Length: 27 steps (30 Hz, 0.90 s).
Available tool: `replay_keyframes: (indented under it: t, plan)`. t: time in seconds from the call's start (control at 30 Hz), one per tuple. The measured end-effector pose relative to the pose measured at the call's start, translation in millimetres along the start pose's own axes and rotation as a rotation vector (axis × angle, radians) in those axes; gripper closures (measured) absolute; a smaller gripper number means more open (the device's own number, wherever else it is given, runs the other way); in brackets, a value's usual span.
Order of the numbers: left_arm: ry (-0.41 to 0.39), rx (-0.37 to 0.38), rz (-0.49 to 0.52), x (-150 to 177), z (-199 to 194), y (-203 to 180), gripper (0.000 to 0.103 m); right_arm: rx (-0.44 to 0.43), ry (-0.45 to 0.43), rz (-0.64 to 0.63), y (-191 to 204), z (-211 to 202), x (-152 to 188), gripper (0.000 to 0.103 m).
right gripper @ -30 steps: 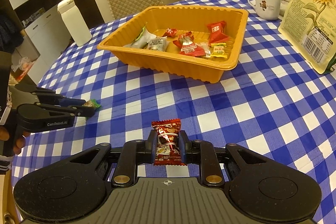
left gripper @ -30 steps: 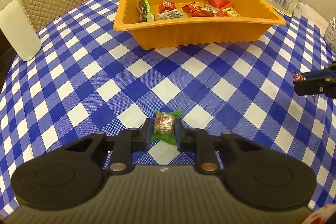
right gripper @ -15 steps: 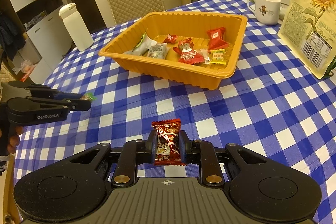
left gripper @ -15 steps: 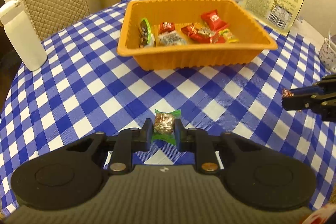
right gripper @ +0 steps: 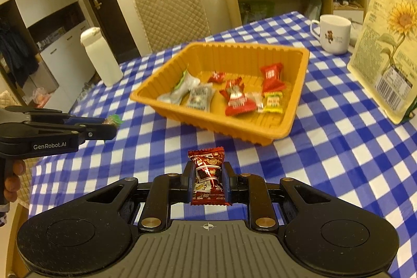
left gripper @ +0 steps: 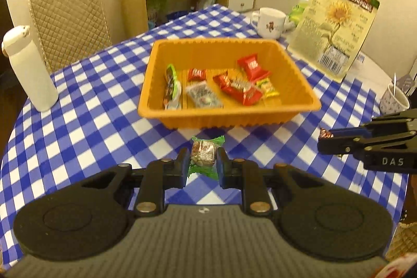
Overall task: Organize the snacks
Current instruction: 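Carry both candies with both tools over the orange tray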
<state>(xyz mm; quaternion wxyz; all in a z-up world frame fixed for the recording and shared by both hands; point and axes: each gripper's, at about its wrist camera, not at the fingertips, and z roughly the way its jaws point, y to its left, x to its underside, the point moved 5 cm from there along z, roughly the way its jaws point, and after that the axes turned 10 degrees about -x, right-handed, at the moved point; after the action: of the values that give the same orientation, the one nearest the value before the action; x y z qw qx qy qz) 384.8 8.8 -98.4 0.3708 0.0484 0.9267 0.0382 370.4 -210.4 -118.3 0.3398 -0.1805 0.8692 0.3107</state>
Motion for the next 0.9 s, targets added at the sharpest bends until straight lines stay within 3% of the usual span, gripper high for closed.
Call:
replay_keyframes:
  t: [0.9]
  plan:
    - [-0.069, 0.018, -0.01, -78.8, 33.1, -30.4, 0.084, 0.018, -0.096, -0.021, -29.5, 19.1, -75.8, 0.081]
